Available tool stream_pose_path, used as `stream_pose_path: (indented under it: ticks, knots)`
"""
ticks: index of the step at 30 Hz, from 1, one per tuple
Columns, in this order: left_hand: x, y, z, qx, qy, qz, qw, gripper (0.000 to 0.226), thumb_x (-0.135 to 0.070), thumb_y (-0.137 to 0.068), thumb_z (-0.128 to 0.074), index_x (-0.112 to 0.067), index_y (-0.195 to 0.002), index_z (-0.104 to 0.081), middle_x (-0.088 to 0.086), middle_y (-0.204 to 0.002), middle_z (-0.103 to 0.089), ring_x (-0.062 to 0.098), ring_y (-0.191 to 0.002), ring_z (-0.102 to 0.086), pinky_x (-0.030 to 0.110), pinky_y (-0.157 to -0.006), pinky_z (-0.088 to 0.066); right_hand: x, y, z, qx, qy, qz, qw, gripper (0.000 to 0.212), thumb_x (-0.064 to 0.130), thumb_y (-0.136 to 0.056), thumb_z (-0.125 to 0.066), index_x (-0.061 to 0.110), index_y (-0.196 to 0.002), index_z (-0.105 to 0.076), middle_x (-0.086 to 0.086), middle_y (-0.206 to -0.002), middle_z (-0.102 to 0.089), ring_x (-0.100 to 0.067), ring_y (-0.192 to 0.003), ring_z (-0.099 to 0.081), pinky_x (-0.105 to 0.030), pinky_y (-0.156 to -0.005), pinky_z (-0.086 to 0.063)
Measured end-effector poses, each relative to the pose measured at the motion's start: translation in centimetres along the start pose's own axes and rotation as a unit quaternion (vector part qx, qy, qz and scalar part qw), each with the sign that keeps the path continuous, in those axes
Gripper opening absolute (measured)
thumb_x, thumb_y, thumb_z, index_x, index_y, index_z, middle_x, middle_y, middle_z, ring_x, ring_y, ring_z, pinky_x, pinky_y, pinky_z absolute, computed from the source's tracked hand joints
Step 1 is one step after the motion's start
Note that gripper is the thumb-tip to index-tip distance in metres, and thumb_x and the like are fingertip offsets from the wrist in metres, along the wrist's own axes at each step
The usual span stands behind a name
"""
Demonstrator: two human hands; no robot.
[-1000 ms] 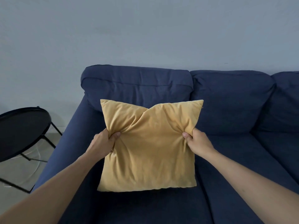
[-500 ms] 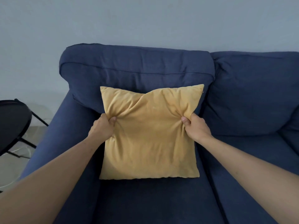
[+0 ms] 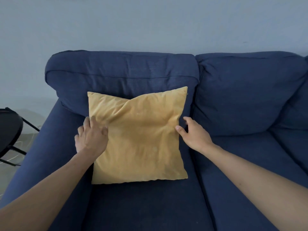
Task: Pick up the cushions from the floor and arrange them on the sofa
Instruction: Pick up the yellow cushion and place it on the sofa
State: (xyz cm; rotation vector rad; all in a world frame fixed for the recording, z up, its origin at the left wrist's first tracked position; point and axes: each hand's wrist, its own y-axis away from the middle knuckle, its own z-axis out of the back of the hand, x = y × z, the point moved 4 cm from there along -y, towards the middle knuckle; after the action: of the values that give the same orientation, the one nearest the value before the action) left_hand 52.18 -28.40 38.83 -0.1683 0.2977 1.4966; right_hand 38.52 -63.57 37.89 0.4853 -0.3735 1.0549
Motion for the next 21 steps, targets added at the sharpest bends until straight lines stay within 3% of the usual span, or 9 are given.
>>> stream_pose_path:
  ticks: [7, 15, 21]
  knots:
    - [-10.0, 11.7, -3.1, 0.065, -0.007, -0.104, 0.992, 0.078, -0.06, -0.109, -0.034, -0.02, -0.173, -0.012, 0.003, -0.182, -0.013, 0.026, -0.167, -0.015, 0.051, -0.133, -0.022, -8.7, 8.2, 5.7, -0.001, 0.043, 0.013, 0.999, 0.072, 0.057, -0.112, -0.042, 0.02, -0.172, -0.027, -0.002, -0.18, -0.027, -0.028, -0.164, -0.026, -0.053, -0.128, -0.032]
    - [-23.2, 28.5, -10.6, 0.121, -0.034, -0.157, 0.979, 0.084, -0.067, -0.108, -0.028, -0.021, -0.173, -0.003, -0.002, -0.183, 0.001, 0.022, -0.169, 0.002, 0.051, -0.135, -0.009, -26.0, 20.3, 13.3, 0.002, 0.058, -0.006, 0.998, 0.074, 0.06, -0.111, -0.041, 0.023, -0.173, -0.025, -0.001, -0.183, -0.019, -0.023, -0.168, -0.016, -0.053, -0.132, -0.027]
    - [-30.3, 40.4, -17.1, 0.148, -0.037, -0.164, 0.975, 0.088, -0.07, -0.107, -0.024, -0.02, -0.173, 0.004, 0.001, -0.182, 0.008, 0.024, -0.168, 0.008, 0.052, -0.136, -0.005, -38.4, 28.4, 16.6, 0.027, 0.121, 0.002, 0.992, 0.078, 0.063, -0.11, -0.038, 0.022, -0.174, -0.02, -0.005, -0.185, -0.007, -0.026, -0.171, -0.001, -0.052, -0.136, -0.015]
